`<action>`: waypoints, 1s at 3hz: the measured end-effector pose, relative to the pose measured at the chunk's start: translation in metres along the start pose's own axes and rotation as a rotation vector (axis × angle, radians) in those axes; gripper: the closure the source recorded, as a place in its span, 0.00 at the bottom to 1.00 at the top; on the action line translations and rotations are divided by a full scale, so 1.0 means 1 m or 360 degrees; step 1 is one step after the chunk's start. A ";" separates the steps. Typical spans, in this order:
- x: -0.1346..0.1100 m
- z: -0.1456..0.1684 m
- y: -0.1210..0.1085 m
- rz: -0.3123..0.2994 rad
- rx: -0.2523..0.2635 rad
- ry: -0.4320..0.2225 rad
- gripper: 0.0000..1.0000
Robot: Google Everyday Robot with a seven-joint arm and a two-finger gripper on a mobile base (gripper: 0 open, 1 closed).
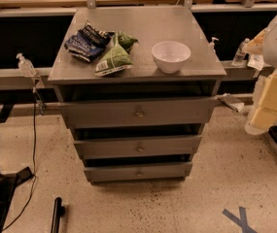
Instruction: Open bottom drawer
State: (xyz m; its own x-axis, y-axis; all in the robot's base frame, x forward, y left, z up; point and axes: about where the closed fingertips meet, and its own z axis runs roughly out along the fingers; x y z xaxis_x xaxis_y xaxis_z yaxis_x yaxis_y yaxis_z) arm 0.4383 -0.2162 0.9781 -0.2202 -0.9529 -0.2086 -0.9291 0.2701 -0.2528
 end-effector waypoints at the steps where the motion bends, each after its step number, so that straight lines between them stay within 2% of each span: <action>1: -0.003 0.005 0.001 -0.0017 -0.0022 -0.0012 0.00; 2: -0.029 0.047 0.007 -0.0165 -0.0218 -0.0114 0.00; 3: -0.062 0.095 0.038 -0.0257 -0.0383 -0.0286 0.00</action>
Offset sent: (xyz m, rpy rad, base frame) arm 0.0247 0.0706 -0.0840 0.1403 0.2261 0.3124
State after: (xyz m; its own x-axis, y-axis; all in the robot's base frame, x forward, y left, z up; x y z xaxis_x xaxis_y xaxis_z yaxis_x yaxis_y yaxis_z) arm 0.4452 -0.1340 0.8920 -0.0287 -0.9353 -0.3528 -0.9959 0.0571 -0.0705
